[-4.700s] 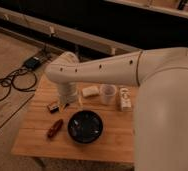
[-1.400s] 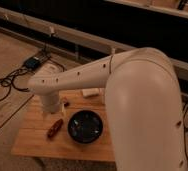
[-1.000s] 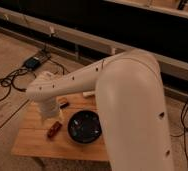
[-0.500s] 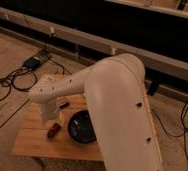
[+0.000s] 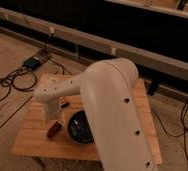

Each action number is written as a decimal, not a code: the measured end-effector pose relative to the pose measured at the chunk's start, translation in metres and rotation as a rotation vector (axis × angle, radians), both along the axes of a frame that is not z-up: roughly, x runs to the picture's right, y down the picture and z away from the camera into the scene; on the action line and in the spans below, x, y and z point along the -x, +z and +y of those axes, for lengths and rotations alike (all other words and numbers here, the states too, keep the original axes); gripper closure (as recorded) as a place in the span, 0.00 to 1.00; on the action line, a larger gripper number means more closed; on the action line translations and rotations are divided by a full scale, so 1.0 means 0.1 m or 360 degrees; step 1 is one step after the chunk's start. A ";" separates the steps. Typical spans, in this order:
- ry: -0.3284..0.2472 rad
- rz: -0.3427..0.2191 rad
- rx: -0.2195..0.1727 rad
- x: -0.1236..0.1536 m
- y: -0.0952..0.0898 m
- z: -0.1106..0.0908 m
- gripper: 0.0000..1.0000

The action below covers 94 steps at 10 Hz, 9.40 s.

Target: Place the pepper in the ceramic cup

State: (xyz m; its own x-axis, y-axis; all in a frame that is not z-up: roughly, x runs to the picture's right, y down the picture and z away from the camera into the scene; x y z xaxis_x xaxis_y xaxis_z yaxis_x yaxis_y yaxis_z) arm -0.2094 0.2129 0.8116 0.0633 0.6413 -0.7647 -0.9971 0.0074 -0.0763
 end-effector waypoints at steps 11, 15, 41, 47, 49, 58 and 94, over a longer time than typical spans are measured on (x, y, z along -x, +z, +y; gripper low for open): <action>0.0014 0.0000 0.0055 -0.07 0.21 0.04 0.94; 0.0079 -0.0030 -0.0017 -0.09 0.10 -0.26 1.00; 0.1317 -0.0106 -0.0033 -2.12 0.22 -2.47 1.00; 0.1404 -0.0087 0.0037 -2.25 0.21 -2.42 1.00; 0.1406 -0.0084 0.0035 -2.26 0.21 -2.42 1.00; 0.1801 0.0102 0.0291 -2.56 0.09 -2.45 1.00; 0.2404 0.0169 0.0806 -3.12 0.31 -2.08 0.20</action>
State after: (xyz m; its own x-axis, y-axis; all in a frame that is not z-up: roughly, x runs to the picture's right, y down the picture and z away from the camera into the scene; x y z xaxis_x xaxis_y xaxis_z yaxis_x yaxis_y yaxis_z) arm 0.1028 0.0050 0.8429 -0.4312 -0.2470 -0.8678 -0.0657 -0.9506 0.3033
